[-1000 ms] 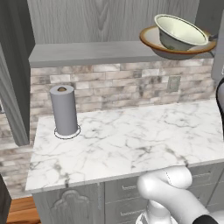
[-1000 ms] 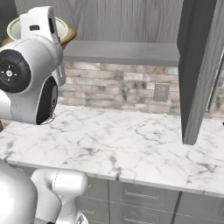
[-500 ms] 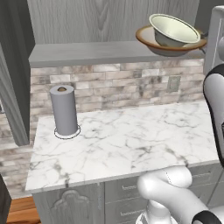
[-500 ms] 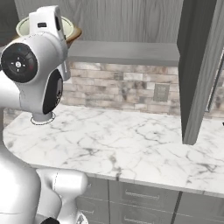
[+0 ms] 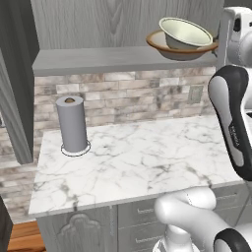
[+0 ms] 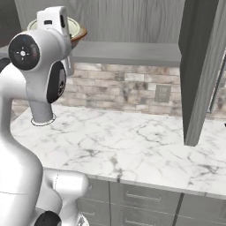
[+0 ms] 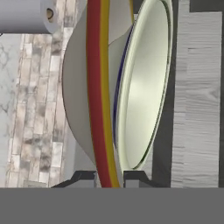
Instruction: Pick up the bowls on the counter and stack them on top of one another in the open cabinet. Place the smaller bowl on top of the larger bowl.
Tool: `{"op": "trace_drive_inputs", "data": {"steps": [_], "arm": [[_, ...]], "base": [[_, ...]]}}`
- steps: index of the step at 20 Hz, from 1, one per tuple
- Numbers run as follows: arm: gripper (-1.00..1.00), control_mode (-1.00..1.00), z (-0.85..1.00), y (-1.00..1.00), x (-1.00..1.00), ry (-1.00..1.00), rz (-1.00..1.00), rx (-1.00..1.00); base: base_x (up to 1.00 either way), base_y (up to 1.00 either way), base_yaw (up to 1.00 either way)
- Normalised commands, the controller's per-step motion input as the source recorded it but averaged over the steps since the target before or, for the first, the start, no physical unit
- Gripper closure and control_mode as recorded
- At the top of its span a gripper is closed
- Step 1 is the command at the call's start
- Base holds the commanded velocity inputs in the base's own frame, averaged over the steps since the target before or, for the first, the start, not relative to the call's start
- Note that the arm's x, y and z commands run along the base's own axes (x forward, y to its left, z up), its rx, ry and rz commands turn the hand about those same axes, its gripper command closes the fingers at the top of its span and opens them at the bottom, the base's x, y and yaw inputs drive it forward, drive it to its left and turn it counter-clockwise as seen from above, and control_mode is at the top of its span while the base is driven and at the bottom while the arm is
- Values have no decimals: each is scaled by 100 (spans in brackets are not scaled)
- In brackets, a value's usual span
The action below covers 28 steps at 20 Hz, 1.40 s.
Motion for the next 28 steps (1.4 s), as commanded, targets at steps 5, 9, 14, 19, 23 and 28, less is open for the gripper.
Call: {"op": "trace_drive_inputs", "data": {"steps": [5,9,14,19,23,28], "arm": [[100,-100,-1,1,38,1,-4,0],[100,-100,-5,1,34,1,-4,0],[100,-100,-6,1,32,2,-3,0],[100,-100,-9,0,25,7,0,0],[100,-100,-8,2,33,2,-1,0],[100,-100,-9,3,38,0,-2,0]], "base": [[0,0,0],[0,0,0],[0,0,0],[0,0,0],[0,0,0],[0,0,0]]}}
